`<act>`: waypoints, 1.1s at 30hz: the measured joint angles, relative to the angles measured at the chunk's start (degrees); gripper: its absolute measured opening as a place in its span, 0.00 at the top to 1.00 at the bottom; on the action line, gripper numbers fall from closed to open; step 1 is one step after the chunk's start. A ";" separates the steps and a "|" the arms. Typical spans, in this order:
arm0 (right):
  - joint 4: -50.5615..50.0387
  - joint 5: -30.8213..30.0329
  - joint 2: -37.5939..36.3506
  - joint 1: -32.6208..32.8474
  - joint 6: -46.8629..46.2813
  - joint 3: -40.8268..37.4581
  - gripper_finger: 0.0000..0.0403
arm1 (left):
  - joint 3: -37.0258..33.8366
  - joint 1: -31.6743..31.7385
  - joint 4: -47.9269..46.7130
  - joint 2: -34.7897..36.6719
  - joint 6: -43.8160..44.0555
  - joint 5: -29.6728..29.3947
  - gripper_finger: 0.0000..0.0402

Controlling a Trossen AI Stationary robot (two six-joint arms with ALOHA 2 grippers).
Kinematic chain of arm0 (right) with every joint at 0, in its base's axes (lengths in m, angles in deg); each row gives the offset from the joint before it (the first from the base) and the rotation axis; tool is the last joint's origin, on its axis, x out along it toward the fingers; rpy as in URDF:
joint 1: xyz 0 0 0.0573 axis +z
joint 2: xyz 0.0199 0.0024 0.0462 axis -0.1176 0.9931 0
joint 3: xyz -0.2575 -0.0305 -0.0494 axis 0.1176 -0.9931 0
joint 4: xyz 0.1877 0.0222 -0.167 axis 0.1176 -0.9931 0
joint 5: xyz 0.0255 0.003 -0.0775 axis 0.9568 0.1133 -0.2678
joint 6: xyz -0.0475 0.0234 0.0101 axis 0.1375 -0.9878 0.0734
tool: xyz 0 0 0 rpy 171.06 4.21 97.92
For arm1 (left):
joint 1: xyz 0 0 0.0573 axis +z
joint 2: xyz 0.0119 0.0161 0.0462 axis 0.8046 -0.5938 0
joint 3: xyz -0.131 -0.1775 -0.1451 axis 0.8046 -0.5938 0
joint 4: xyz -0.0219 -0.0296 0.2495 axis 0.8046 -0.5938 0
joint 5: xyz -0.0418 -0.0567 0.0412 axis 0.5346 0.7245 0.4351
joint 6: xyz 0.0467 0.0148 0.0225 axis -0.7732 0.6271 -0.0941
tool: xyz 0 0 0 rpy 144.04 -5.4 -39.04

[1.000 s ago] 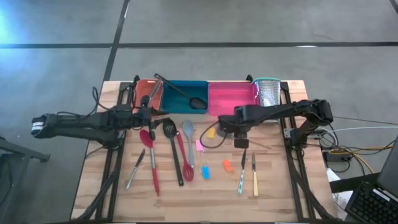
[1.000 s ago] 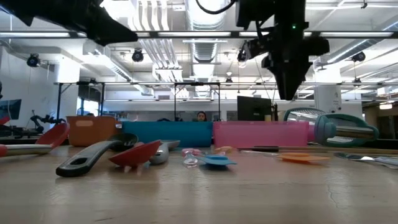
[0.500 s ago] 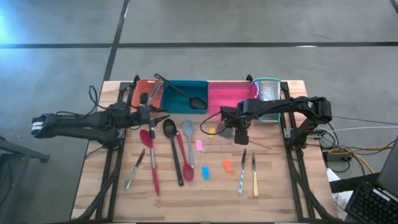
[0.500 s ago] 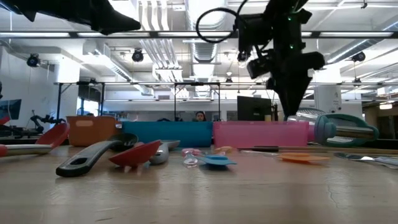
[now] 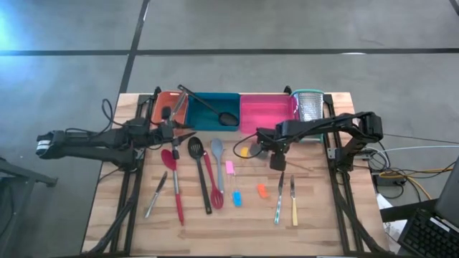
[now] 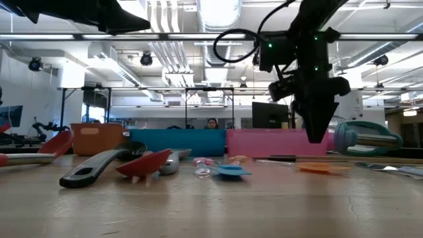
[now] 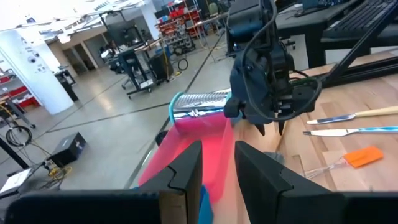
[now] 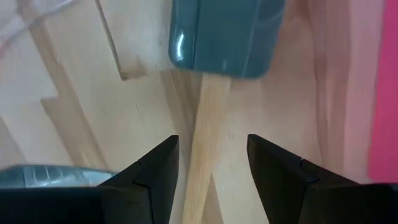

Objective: Pick & Place Kitchen Items
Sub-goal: Put the gray spatula into the red bin

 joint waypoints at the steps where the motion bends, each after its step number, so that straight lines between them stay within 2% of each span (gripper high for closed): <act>1: 0.87 0.00 0.00 0.00 0.02 -0.58 0.54 | -0.23 0.00 0.01 0.00 0.12 0.00 0.75; 15: 8.63 -0.06 0.02 -0.13 -1.28 -7.37 0.54 | -0.61 0.00 0.44 -0.02 -0.99 0.00 0.75; 21: 12.23 -1.90 -0.28 -0.09 -1.61 -9.96 0.58 | -0.61 0.00 0.46 -0.02 -0.81 0.00 0.75; 25: 12.52 -2.01 -0.24 -0.07 -2.78 -10.09 0.66 | -0.61 0.02 0.46 -0.02 -0.48 0.00 0.75; 31: 12.85 -1.78 -0.15 -0.09 -5.41 -9.98 0.90 | -0.61 0.02 0.46 -0.02 0.84 0.00 0.75; 33: 12.85 -0.99 -0.15 -0.11 -5.40 -9.98 0.90 | -0.61 0.02 0.44 -0.02 0.86 0.00 0.75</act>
